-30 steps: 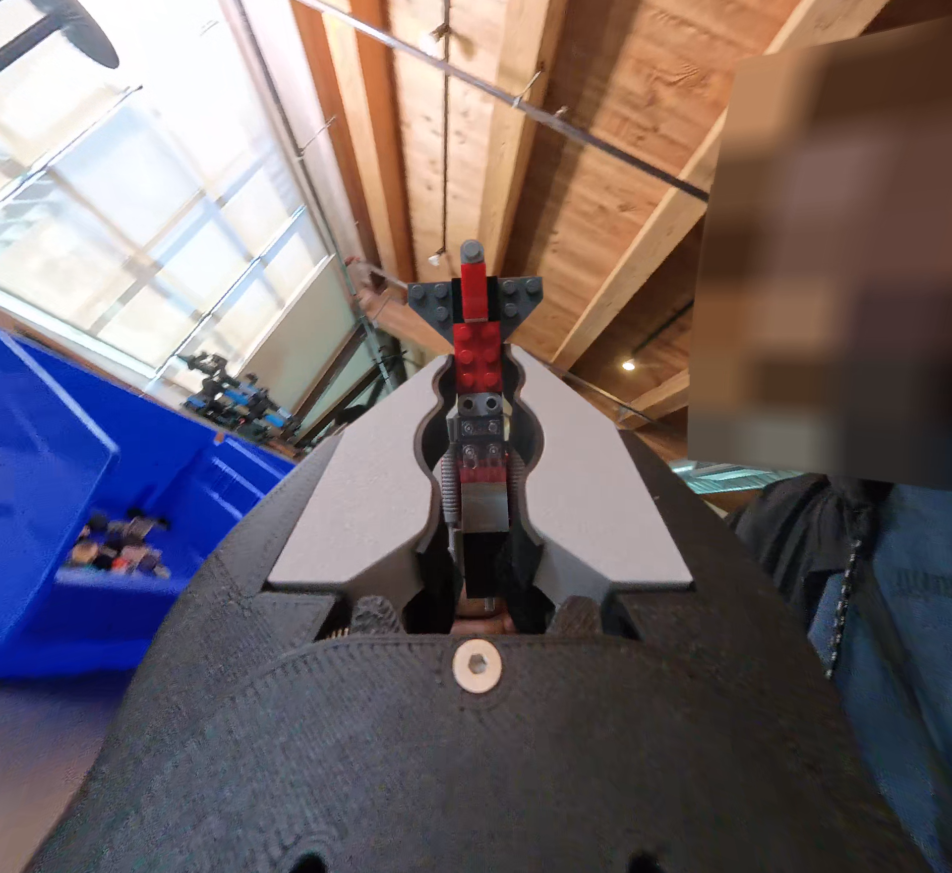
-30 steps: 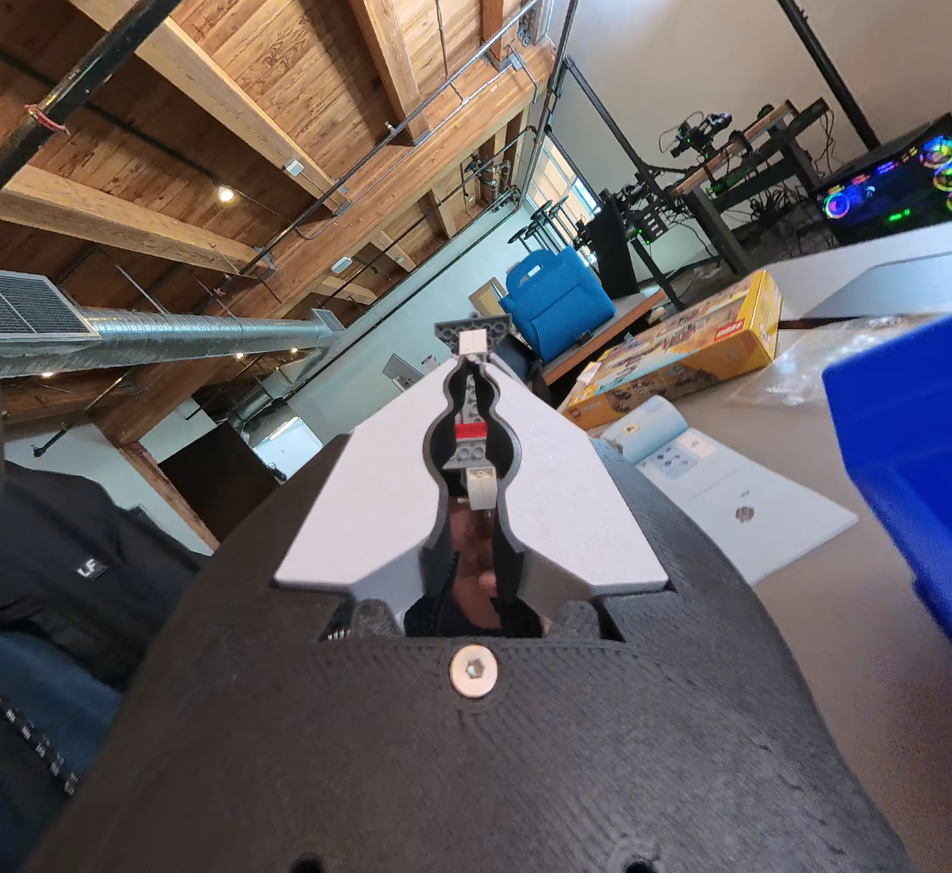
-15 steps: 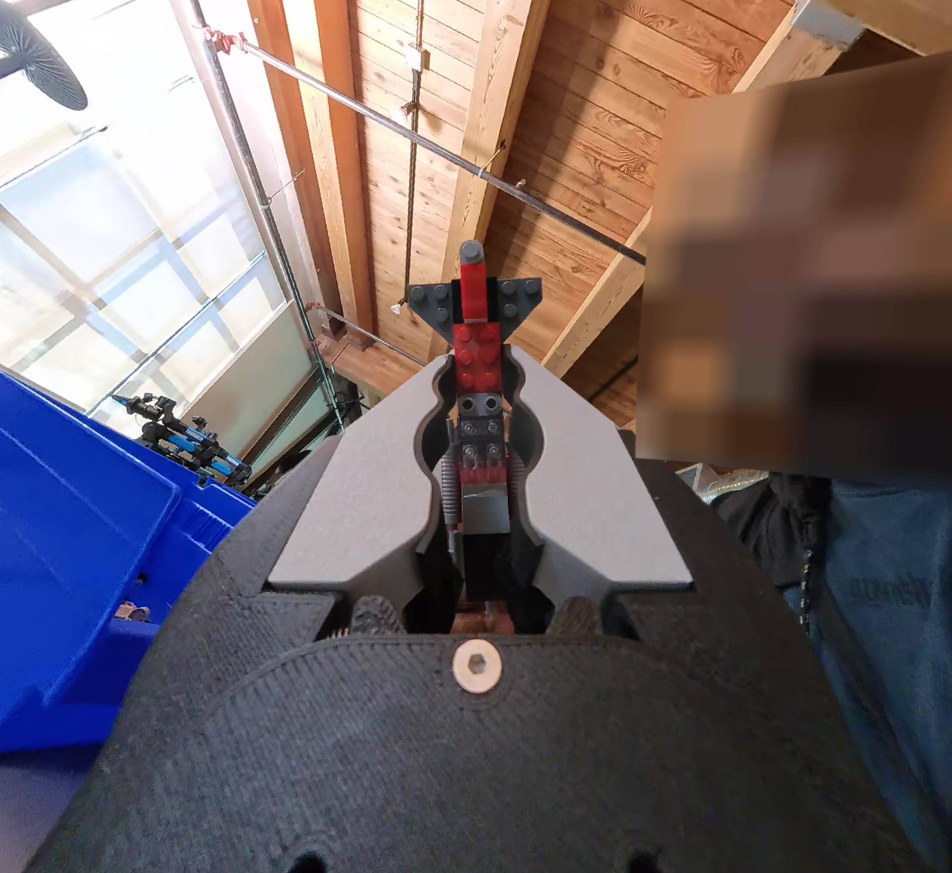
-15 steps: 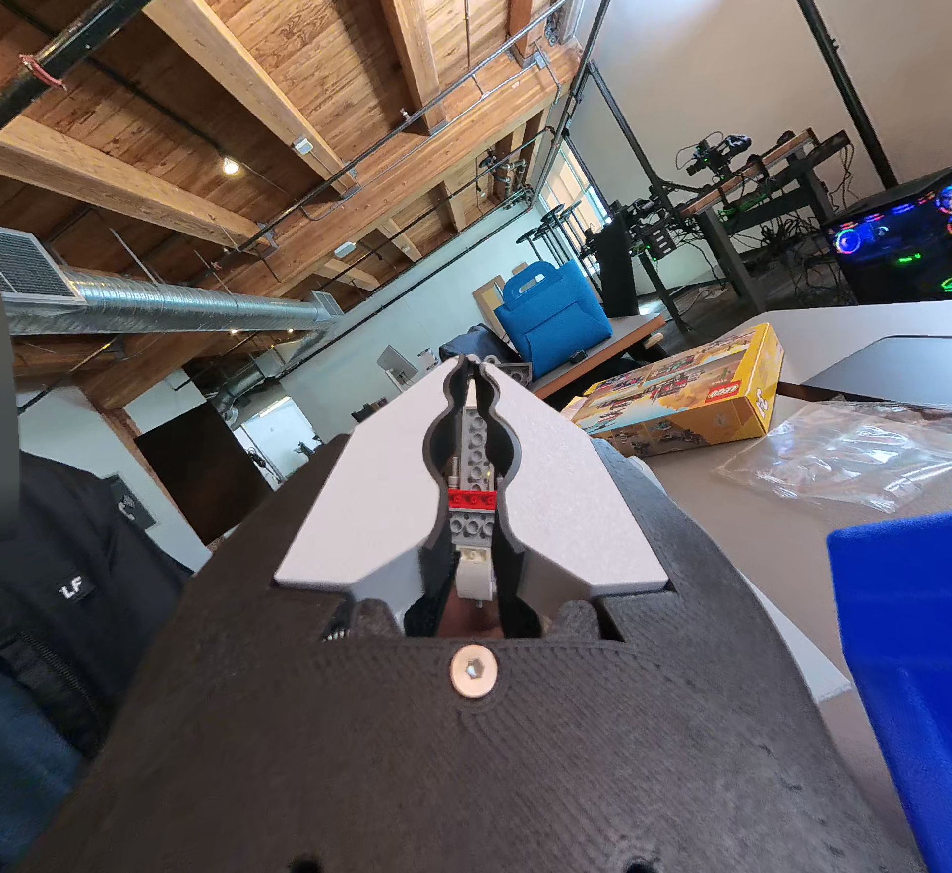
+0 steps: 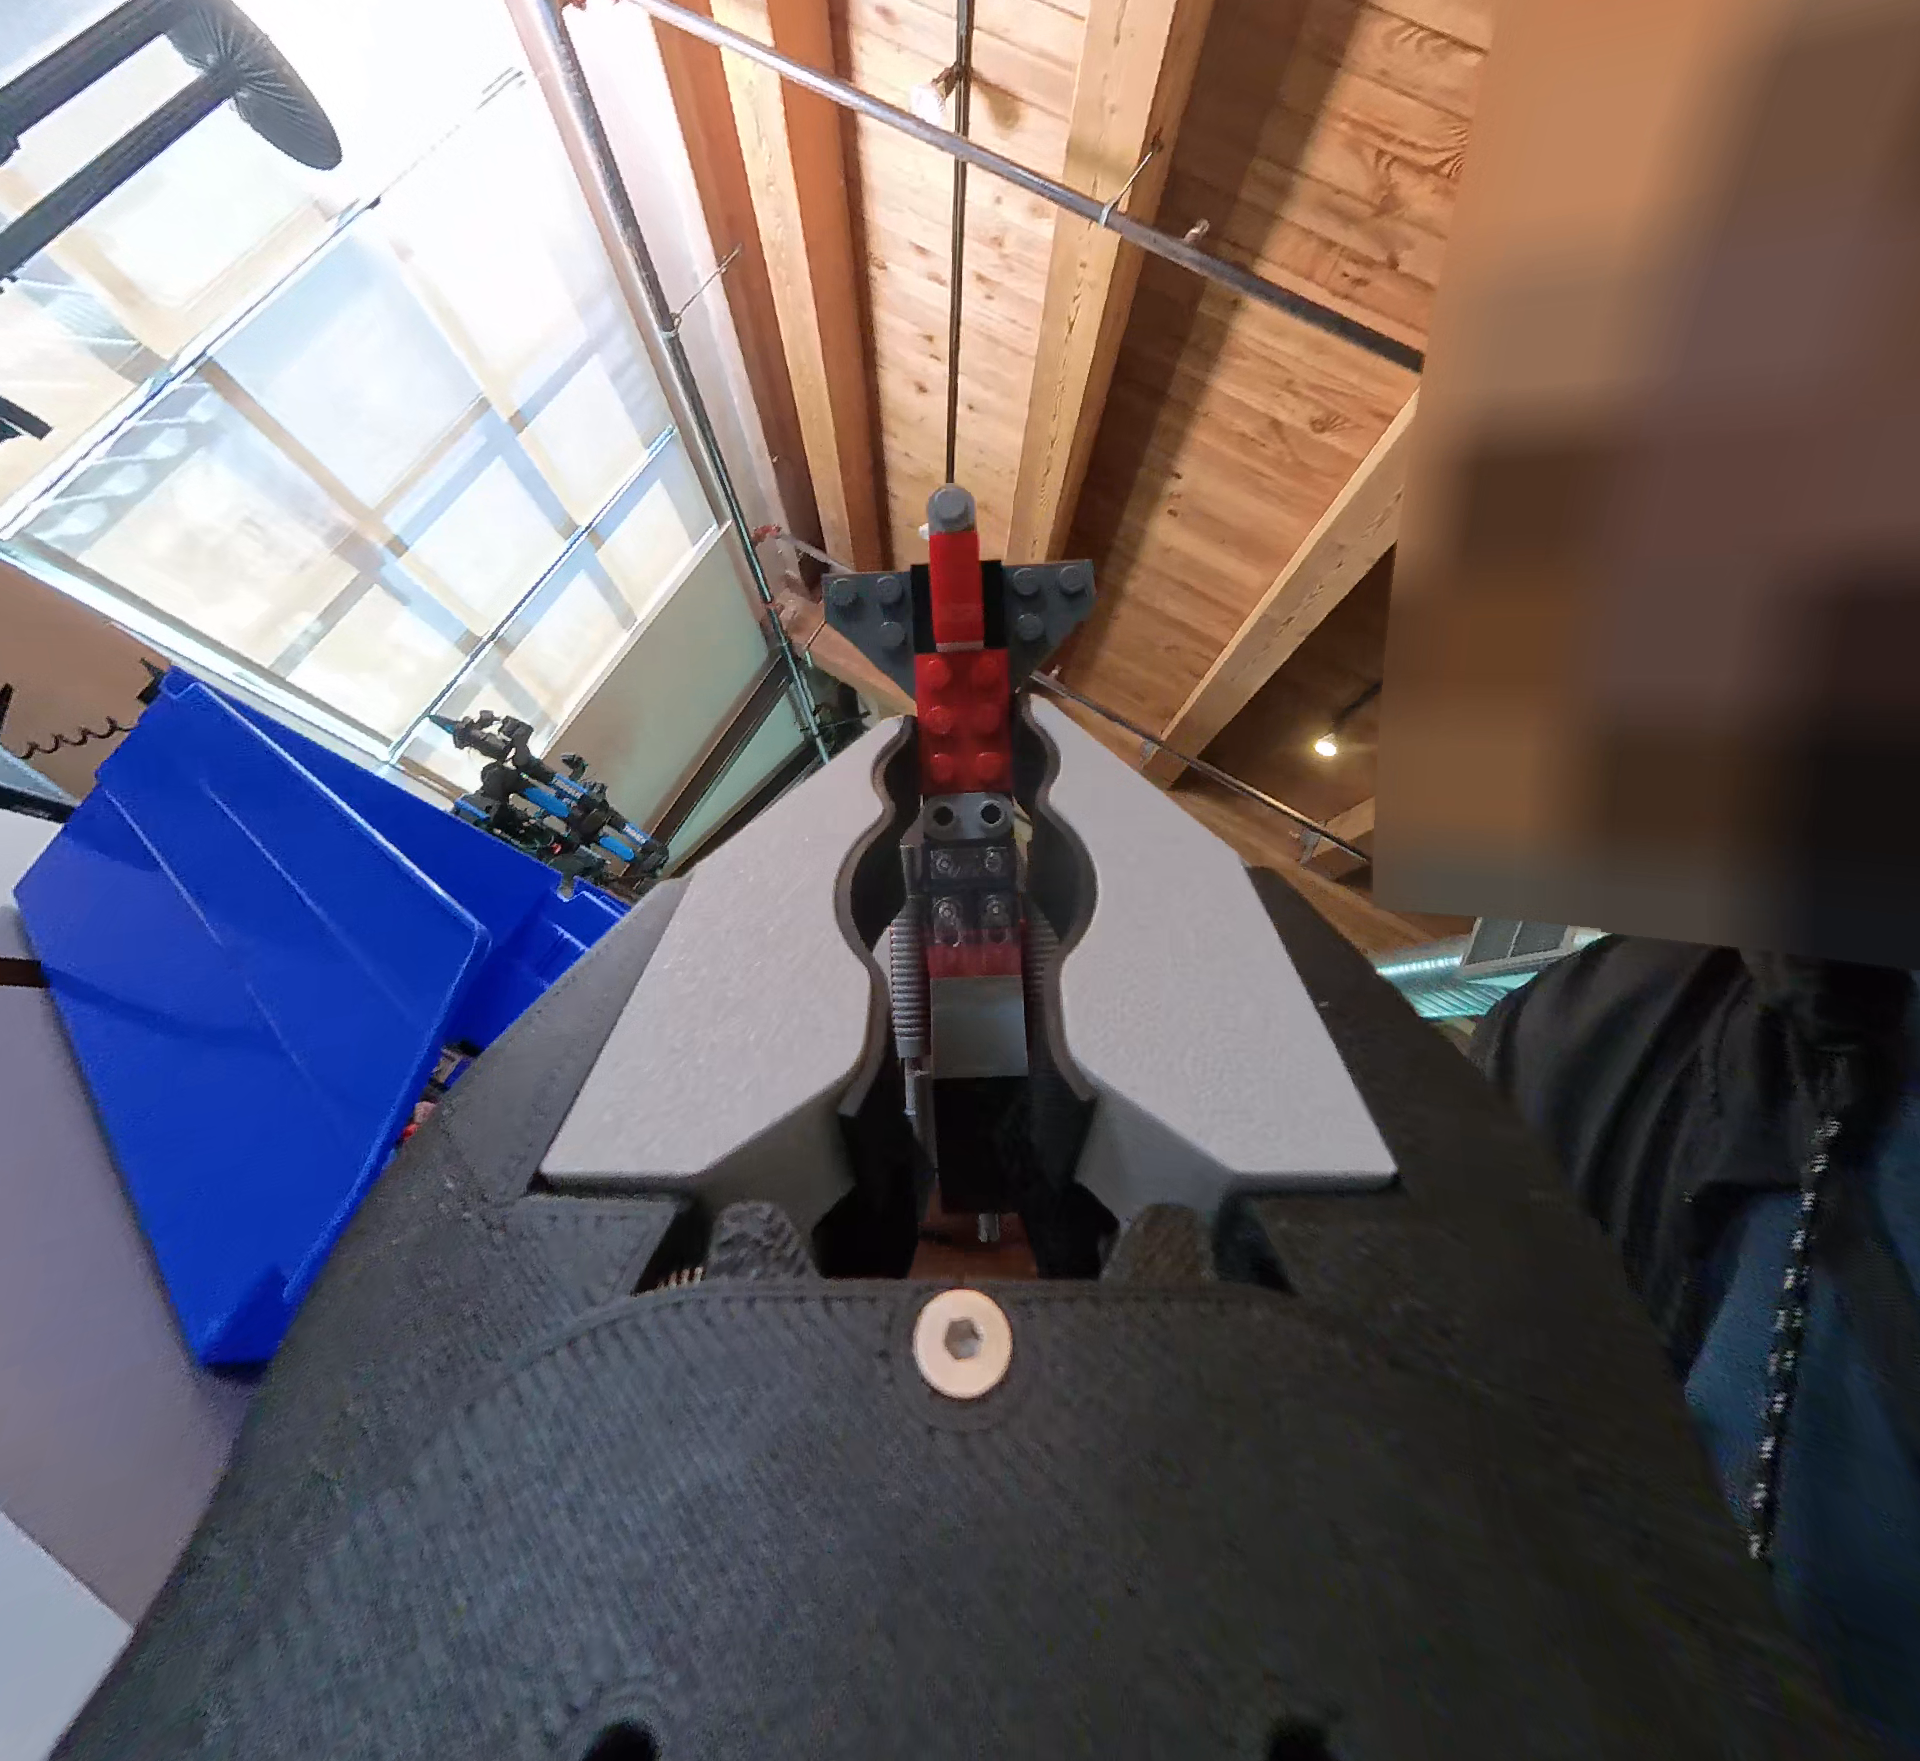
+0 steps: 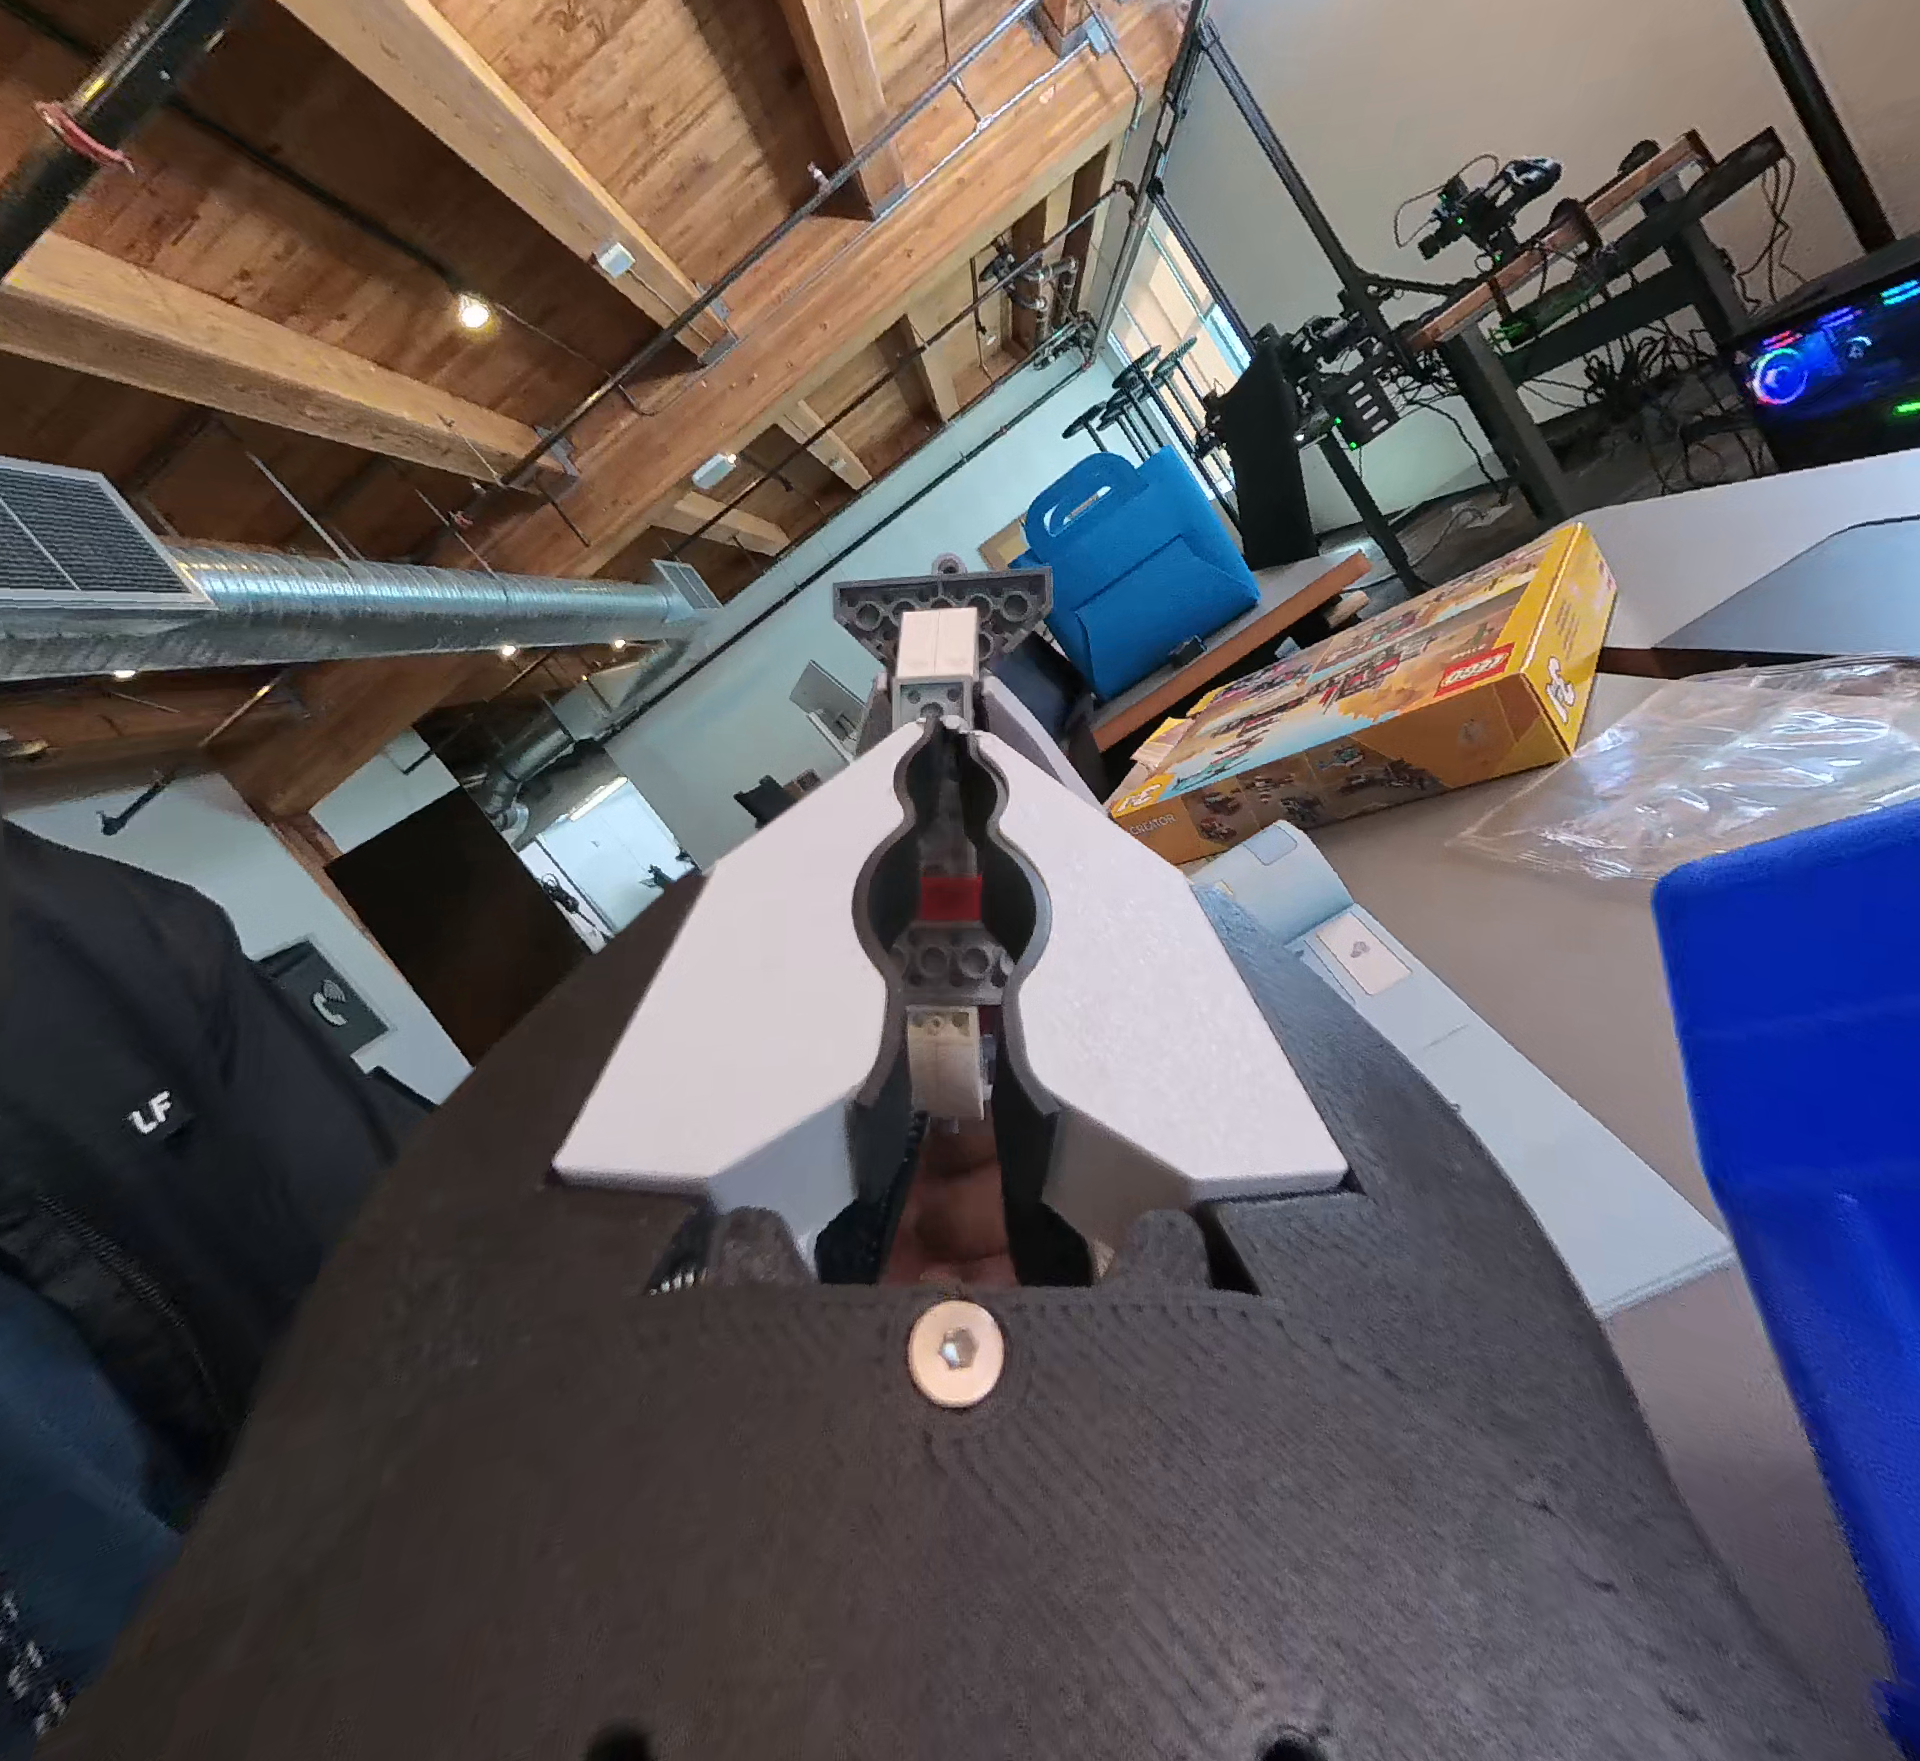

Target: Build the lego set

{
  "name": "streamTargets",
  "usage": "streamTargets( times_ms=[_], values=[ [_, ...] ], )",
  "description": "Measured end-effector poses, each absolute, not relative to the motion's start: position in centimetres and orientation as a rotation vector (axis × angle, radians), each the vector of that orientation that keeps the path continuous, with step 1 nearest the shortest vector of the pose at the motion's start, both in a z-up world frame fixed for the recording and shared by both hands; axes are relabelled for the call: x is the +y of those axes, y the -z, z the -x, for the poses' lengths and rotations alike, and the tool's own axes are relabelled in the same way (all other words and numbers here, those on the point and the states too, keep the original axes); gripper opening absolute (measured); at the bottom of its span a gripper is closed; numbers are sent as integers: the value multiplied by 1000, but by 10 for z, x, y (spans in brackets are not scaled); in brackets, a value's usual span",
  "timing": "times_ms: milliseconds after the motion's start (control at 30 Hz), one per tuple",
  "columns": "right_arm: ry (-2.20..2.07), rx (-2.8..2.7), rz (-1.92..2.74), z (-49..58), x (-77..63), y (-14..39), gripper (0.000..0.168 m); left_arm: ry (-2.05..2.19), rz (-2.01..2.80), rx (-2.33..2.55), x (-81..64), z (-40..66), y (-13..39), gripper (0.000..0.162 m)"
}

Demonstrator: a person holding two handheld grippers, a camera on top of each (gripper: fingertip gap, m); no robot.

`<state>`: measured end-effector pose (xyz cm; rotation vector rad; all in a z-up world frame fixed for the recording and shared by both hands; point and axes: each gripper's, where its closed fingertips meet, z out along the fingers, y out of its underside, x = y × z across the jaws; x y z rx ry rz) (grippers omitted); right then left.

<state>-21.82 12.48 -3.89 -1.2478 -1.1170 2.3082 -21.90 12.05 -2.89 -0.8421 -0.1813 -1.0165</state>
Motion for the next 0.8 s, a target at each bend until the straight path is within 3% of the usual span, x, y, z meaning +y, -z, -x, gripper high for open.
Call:
streamTargets(
  times_ms=[800],
  values=[
    [-2146, -1350, 1250, 207, 129, 32, 1, 955, 929, -131, 130, 207, 27, 17]
  ],
)
